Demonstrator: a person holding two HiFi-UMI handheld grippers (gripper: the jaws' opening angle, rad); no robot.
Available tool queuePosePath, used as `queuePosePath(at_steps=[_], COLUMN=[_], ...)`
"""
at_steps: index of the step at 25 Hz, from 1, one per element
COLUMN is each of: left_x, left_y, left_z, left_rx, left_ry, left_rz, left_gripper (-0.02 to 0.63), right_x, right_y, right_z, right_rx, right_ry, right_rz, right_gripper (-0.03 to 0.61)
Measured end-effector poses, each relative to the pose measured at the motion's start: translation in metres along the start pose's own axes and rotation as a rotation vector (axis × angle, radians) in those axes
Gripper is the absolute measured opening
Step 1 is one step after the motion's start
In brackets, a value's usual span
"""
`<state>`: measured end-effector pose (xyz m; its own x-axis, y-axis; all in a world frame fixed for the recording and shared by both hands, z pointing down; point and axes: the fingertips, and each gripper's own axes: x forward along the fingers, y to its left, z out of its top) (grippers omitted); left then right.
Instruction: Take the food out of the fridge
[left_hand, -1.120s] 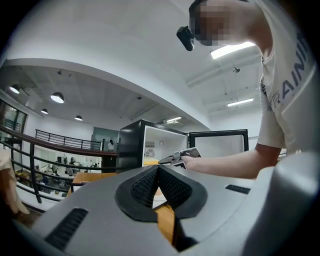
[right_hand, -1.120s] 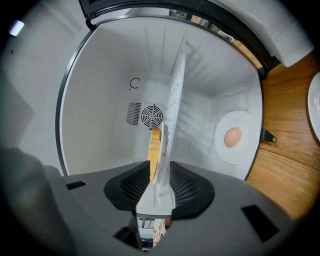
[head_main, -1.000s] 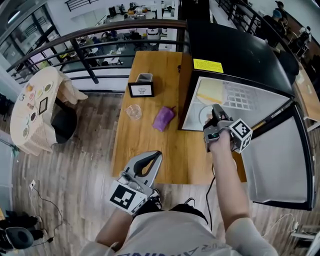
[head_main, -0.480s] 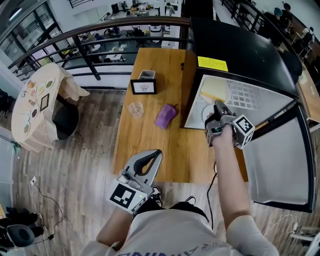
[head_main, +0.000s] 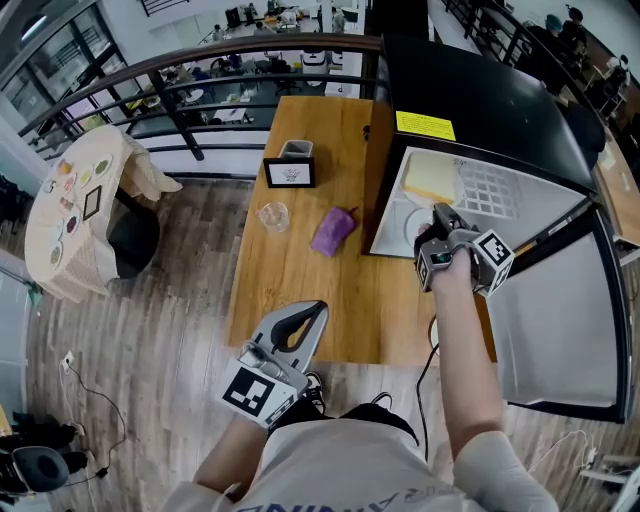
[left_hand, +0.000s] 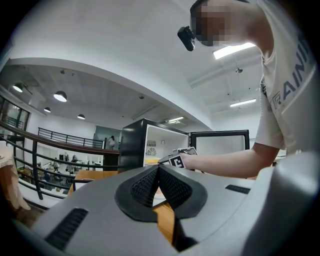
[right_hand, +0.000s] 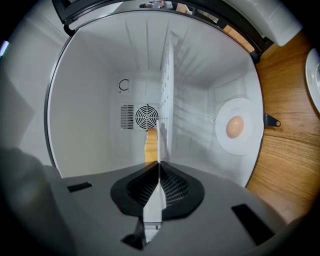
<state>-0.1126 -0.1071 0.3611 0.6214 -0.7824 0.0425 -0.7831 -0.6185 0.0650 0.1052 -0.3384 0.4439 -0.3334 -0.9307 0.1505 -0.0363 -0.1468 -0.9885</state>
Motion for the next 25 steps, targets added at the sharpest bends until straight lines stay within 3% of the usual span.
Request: queuePosePath(at_steps=[12, 19, 25], left_x=[-0.005, -0.002, 0.002], left_y=[-0.003, -0.018, -0.026], left_z=[-0.002, 0.005, 0.008], left_rx=[-0.001, 0.002, 0.007], left_ry=[0.0, -0.005, -0.005], left_rz=[-0.021, -0.047, -0.061], left_gripper=[0.006, 0.006, 0.006], right_x=[-0.041, -0.103, -0.149], right_y=[0.032, 0.029, 0.001], right_z=[-0.006, -0.009, -0.025], right_rx=[-0.062, -0.089, -0.109], right_ry=[0.031, 0.057, 0.122], right_rz=[0.146, 0.146, 0.116], right_gripper=[0.028, 0.028, 0.028])
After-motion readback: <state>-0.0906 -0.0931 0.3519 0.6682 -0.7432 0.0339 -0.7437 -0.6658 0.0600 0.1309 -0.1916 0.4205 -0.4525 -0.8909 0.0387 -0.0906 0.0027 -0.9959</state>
